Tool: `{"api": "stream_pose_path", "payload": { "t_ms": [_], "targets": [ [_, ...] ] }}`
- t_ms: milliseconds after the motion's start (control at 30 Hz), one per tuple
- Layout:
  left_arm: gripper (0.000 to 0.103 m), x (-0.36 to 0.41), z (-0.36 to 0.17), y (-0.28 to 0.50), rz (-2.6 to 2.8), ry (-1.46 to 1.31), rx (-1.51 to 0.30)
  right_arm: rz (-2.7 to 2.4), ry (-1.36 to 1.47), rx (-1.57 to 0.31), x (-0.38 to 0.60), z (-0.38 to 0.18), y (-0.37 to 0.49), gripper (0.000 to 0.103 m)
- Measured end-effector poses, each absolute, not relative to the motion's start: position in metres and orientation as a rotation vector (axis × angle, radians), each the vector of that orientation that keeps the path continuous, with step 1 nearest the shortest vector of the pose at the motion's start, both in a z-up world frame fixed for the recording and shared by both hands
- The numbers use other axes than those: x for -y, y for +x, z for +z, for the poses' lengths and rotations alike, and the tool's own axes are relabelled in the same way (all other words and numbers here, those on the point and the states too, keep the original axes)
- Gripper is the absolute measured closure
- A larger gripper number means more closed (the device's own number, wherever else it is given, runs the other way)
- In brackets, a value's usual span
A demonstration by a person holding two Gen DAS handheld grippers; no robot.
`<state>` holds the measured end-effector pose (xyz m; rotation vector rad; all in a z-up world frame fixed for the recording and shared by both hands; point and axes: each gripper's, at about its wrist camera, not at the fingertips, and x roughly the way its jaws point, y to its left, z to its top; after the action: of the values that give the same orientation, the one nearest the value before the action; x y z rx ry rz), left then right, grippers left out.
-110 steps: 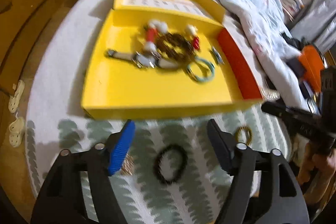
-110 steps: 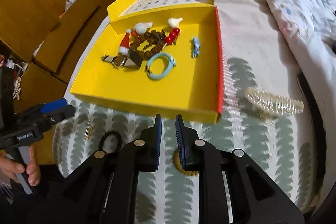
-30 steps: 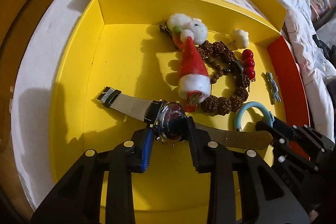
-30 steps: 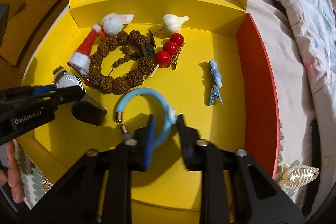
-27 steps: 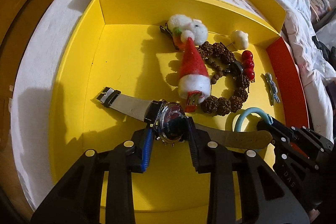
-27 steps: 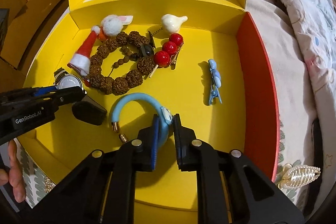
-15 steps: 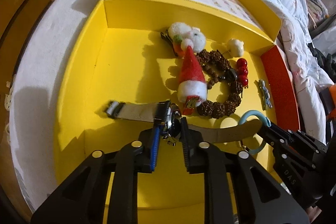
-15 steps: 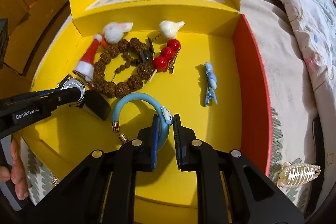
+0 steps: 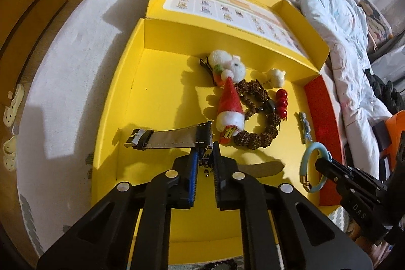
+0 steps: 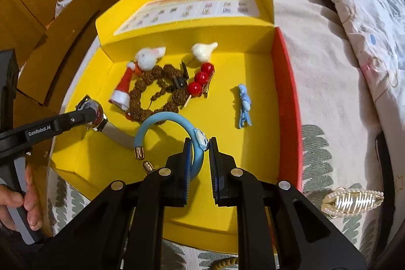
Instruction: Organize jewelry
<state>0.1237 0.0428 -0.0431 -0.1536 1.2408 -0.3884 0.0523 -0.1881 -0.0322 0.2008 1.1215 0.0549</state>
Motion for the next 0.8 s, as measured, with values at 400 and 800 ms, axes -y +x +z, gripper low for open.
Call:
{"api": "stream_pose_path", "payload": {
  "t_ms": [400,800],
  "targets": [
    [0.093,-0.054,-0.003,0.101,-0.427,-0.194,-1.185,0.079,0.243,-1.065,0.202,0.007,0.022,0.089],
    [0.093,-0.096,0.041,0.024,-0.509,-0.231,-1.121,0.048,0.293,-1.036,0.237,0.035,-0.05,0.089]
  ]
}}
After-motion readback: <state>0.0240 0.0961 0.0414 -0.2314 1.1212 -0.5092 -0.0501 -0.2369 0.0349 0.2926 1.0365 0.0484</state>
